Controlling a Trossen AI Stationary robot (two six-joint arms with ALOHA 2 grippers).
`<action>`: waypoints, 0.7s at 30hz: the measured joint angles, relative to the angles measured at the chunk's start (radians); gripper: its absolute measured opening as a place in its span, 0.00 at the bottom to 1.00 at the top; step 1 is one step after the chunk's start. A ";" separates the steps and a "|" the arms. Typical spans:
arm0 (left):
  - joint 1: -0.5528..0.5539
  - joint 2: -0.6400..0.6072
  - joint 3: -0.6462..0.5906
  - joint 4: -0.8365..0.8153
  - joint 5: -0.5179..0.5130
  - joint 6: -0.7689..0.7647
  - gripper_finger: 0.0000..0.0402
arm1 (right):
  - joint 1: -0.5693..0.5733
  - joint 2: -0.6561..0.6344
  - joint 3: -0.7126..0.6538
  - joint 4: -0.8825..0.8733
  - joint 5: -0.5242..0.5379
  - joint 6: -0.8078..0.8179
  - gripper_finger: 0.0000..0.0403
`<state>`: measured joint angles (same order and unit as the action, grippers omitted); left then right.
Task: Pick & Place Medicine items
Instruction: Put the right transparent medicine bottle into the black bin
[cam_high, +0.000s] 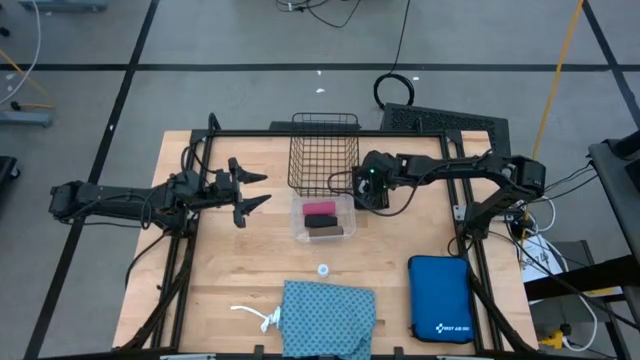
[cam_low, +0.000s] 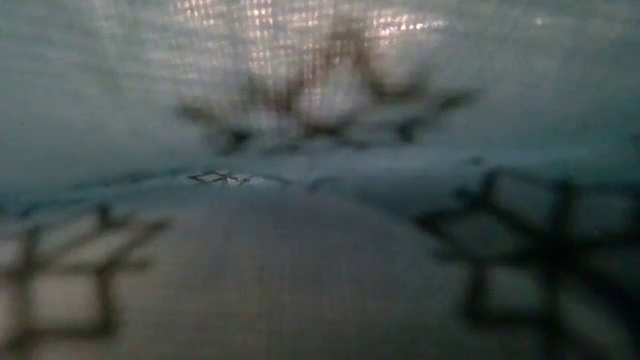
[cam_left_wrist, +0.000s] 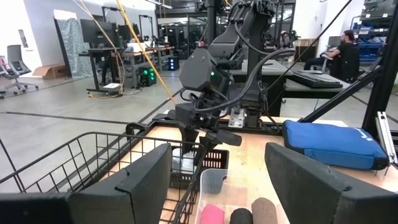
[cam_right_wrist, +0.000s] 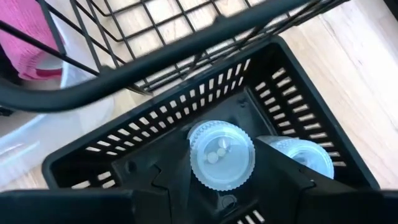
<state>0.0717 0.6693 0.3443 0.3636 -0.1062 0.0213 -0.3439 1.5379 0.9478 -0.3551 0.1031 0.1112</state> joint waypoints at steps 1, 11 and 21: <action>0.000 0.000 0.000 0.000 0.000 0.000 0.67 | 0.000 0.000 0.000 0.002 0.000 0.000 0.34; 0.000 0.000 0.000 0.000 0.000 0.000 0.67 | 0.000 0.000 0.000 0.039 -0.002 -0.018 0.34; 0.000 0.000 0.000 0.000 0.000 0.000 0.67 | 0.000 0.000 0.000 -0.017 -0.003 -0.003 0.34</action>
<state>0.0716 0.6690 0.3443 0.3635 -0.1061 0.0212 -0.3435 1.5379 0.9478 -0.3724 0.1000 0.1083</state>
